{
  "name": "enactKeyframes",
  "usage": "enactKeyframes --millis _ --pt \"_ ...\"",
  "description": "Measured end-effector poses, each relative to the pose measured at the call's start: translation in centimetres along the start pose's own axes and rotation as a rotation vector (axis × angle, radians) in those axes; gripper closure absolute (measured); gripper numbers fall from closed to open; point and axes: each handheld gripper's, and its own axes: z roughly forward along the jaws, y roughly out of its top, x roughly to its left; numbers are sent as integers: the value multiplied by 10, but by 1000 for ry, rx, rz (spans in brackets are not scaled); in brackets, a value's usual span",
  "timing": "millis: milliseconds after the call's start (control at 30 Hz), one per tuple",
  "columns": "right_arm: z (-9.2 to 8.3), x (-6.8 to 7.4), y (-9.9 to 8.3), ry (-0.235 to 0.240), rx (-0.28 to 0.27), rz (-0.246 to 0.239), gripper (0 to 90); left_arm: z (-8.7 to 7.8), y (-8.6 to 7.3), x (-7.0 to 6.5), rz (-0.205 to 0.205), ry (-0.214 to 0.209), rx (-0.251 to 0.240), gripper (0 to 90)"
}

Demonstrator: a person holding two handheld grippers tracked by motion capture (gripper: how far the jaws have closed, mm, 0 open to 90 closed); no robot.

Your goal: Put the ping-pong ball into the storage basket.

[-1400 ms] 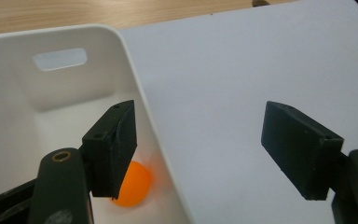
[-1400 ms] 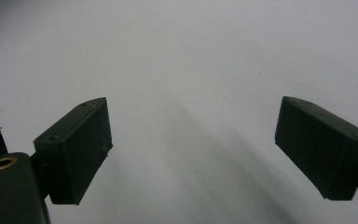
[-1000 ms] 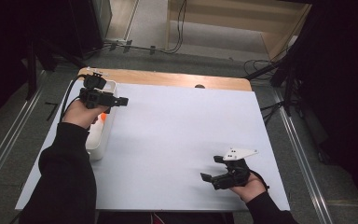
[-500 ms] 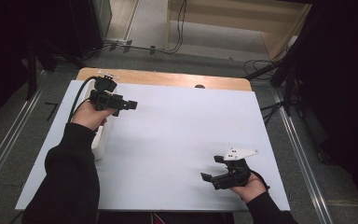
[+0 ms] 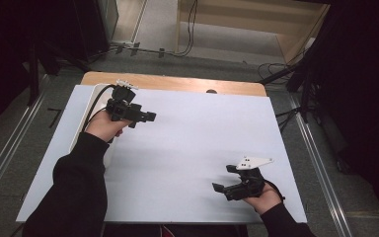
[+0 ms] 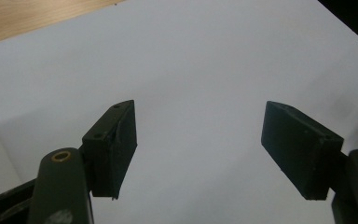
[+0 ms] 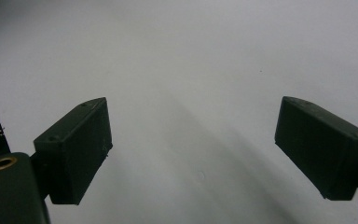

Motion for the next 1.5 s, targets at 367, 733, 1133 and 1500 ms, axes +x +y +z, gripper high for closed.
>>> enactKeyframes --millis 367,733,1133,1500 --pt "-1 0 0 1 -2 4 96 2 -4 -14 36 -26 -14 271" --pt "-1 0 0 5 -3 10 96 5 -23 -17 48 -45 25 271" --pt "-1 0 0 4 -1 13 96 -1 -34 -24 87 -63 18 271" --pt "-1 0 0 -2 -6 17 96 -2 -49 -29 106 -67 17 271"
